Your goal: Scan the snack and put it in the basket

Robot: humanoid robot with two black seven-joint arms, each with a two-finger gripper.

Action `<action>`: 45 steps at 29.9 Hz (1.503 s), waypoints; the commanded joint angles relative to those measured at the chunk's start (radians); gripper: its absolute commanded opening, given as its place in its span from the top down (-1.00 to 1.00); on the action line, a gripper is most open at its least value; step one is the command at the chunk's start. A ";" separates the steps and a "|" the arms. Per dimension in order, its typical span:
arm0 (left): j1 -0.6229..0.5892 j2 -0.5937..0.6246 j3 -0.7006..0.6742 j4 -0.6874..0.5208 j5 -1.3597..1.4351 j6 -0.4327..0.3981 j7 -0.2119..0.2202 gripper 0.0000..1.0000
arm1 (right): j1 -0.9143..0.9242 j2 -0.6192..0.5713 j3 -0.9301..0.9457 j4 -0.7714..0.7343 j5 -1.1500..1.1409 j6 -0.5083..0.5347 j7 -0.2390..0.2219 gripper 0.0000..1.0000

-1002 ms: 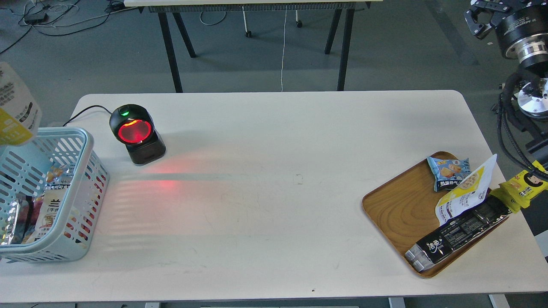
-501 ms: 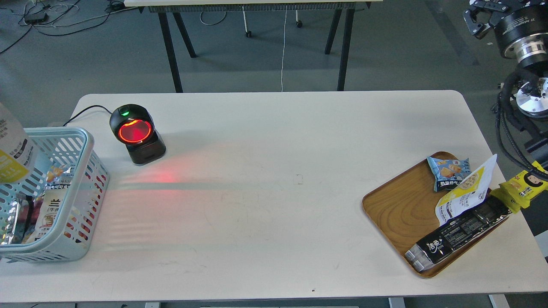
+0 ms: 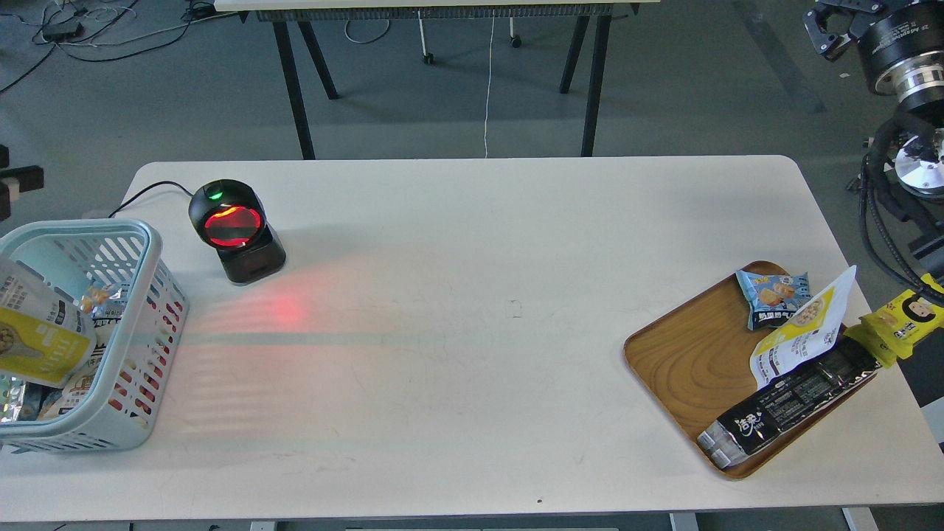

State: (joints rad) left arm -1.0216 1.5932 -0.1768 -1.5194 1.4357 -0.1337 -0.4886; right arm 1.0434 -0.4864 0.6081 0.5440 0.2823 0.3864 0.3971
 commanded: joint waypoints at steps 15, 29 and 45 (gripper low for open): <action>-0.018 -0.668 -0.295 0.336 -0.915 -0.060 0.079 -1.00 | 0.009 0.000 0.021 0.001 0.002 0.000 -0.026 -0.97; -0.018 -1.234 -0.665 0.950 -1.396 -0.235 0.289 -1.00 | -0.023 0.095 0.235 -0.042 0.015 0.000 -0.153 -0.98; 0.011 -1.339 -0.679 1.045 -1.574 -0.238 0.275 -1.00 | -0.071 0.135 0.226 -0.093 0.012 0.032 -0.161 -0.99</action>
State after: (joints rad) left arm -1.0161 0.2553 -0.8547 -0.4821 -0.1361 -0.3708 -0.2109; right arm 0.9786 -0.3515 0.8370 0.4483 0.2949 0.4191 0.2363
